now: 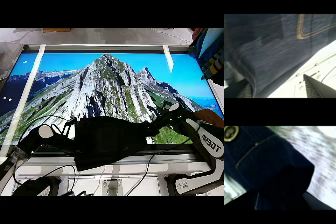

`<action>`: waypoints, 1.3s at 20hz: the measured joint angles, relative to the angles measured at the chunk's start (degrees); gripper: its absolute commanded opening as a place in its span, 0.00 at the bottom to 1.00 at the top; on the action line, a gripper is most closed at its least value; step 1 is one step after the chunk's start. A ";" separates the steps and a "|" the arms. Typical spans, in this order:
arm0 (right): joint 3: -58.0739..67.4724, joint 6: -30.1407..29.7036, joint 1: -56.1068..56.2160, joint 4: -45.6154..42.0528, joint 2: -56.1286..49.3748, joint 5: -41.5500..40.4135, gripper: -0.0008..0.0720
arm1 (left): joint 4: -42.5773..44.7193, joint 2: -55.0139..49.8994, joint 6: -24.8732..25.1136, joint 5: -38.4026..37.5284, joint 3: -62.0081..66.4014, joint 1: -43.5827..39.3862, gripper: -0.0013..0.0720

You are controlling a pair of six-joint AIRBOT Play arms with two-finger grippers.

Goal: Fold the clothes and pants, and hang the long-sleeved shirts on hangers.

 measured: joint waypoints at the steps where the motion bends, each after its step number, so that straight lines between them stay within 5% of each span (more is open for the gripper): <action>1: 0.02 -1.60 0.74 2.51 -0.39 -0.42 0.35 | -0.02 0.00 0.00 0.02 0.00 0.00 0.97; 2: 0.15 -3.26 1.64 4.90 -0.70 -0.28 0.05 | 0.00 0.00 0.00 0.20 0.00 0.00 0.97; 7: 4.81 -6.88 3.96 10.05 -0.87 -1.86 0.05 | 2.62 0.07 0.02 0.22 1.88 0.00 0.97; 11: 12.68 -4.13 1.79 10.23 1.99 -2.47 0.05 | 8.15 0.13 0.04 -0.31 9.97 0.00 0.97; 18: 27.96 13.49 -12.35 -4.42 13.35 2.67 0.05 | 10.91 0.96 2.16 0.37 28.57 0.00 0.97; 26: 35.54 32.74 -39.74 -28.98 28.24 5.88 0.05 | 11.34 1.57 2.60 1.97 32.94 0.00 0.97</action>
